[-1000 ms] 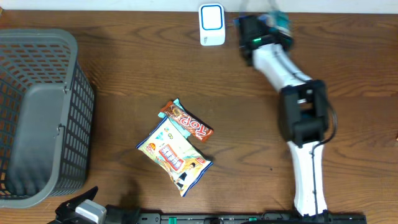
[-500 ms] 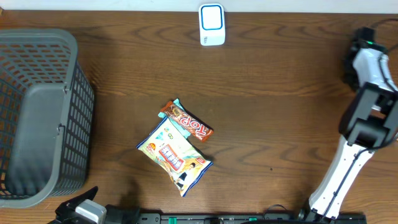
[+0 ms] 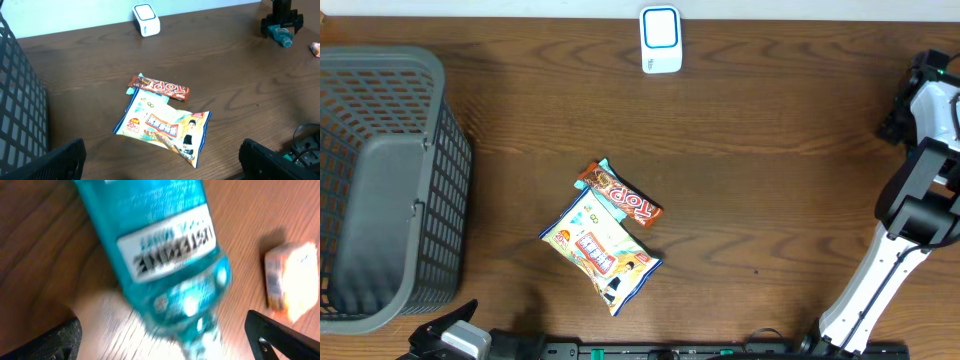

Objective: Scan the item barcode
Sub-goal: 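Move the bottle to the right edge and release it, then reach the right gripper to the red TOP chocolate bar, then grasp the chocolate bar with the right gripper and lift it, then carry the chocolate bar up to the white scanner window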

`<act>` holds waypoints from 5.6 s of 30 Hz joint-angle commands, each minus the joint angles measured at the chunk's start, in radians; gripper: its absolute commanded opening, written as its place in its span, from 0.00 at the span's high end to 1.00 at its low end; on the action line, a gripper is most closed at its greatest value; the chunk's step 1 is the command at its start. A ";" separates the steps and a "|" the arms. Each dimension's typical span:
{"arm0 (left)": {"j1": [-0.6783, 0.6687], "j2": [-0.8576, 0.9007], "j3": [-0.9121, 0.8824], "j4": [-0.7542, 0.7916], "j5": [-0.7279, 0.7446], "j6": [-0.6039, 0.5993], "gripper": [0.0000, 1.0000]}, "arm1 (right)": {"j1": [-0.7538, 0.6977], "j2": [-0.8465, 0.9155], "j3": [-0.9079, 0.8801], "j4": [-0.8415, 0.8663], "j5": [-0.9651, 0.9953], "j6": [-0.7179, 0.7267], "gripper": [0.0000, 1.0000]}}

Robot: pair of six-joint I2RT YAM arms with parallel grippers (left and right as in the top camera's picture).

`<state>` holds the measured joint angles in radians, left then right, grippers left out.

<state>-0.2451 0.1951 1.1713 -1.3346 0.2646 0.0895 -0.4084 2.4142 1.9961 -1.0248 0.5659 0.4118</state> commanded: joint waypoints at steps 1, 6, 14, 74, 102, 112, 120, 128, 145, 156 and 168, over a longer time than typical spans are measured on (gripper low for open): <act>0.001 -0.003 0.004 0.003 0.012 0.003 0.02 | 0.043 -0.121 -0.004 -0.037 -0.026 0.213 0.01; 0.001 -0.003 0.004 0.003 0.012 0.003 0.02 | 0.129 -0.257 -0.004 -0.071 -0.159 0.260 0.01; 0.001 -0.003 0.004 0.003 0.012 0.003 0.02 | 0.356 -0.376 -0.005 -0.130 -0.613 0.147 0.01; 0.000 -0.003 0.004 0.003 0.012 0.003 0.02 | 1.305 -0.365 -0.713 0.624 -0.068 -0.535 0.84; 0.001 -0.003 0.004 0.003 0.012 0.003 0.02 | 1.238 -0.588 -0.673 0.483 -0.514 -0.728 0.54; 0.000 -0.003 0.004 0.003 0.012 0.003 0.02 | 1.198 -0.467 -0.673 0.568 -0.428 -0.983 0.50; 0.001 -0.003 0.004 0.003 0.012 0.003 0.02 | 1.148 -0.411 -0.673 0.658 -0.536 -0.993 0.40; 0.001 -0.003 0.004 0.003 0.012 0.003 0.02 | 1.149 -0.319 -0.672 0.647 -0.568 -1.020 0.86; 0.000 -0.003 0.004 0.003 0.012 0.003 0.02 | 1.046 -0.595 -0.652 0.289 -1.442 -0.671 0.99; 0.001 -0.003 0.004 0.003 0.012 0.003 0.02 | 0.938 -0.579 -0.659 0.056 -2.121 -0.618 0.99; 0.001 -0.003 0.004 0.003 0.012 0.003 0.02 | 0.940 -0.579 -0.659 0.037 -2.127 -0.676 0.99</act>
<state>-0.2451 0.1951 1.1713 -1.3346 0.2642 0.0898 0.5331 1.8336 1.3411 -0.9871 -1.4982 -0.2104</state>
